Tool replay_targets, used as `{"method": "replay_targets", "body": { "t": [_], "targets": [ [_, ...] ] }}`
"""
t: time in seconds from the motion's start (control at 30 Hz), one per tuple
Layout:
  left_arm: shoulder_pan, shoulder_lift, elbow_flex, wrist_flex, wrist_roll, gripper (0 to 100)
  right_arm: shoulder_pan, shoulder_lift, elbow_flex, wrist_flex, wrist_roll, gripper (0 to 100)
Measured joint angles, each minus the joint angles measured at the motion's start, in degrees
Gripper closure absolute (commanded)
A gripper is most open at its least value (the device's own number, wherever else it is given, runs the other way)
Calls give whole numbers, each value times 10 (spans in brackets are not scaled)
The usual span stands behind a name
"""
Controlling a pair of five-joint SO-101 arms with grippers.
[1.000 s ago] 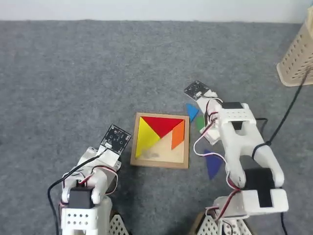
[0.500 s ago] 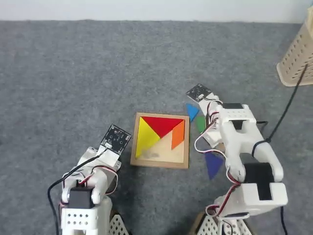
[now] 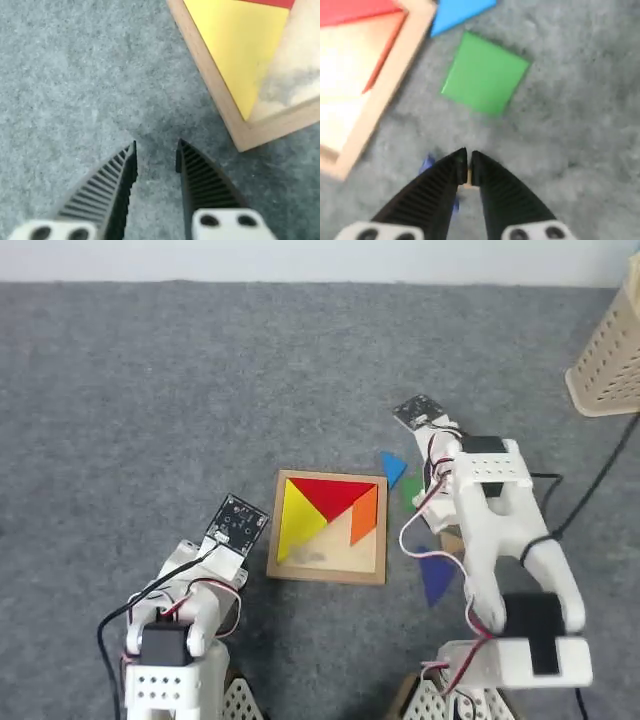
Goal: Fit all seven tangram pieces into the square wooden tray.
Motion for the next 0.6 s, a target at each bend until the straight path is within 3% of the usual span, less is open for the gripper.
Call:
{"method": "replay_targets", "body": {
  "t": [0.33, 0.6],
  "targets": [
    [0, 0, 0, 0, 0, 881, 0, -29, 6, 43, 48, 846],
    [0, 0, 0, 0, 0, 881, 0, 17, 54, -12, 77, 846]
  ]
}}
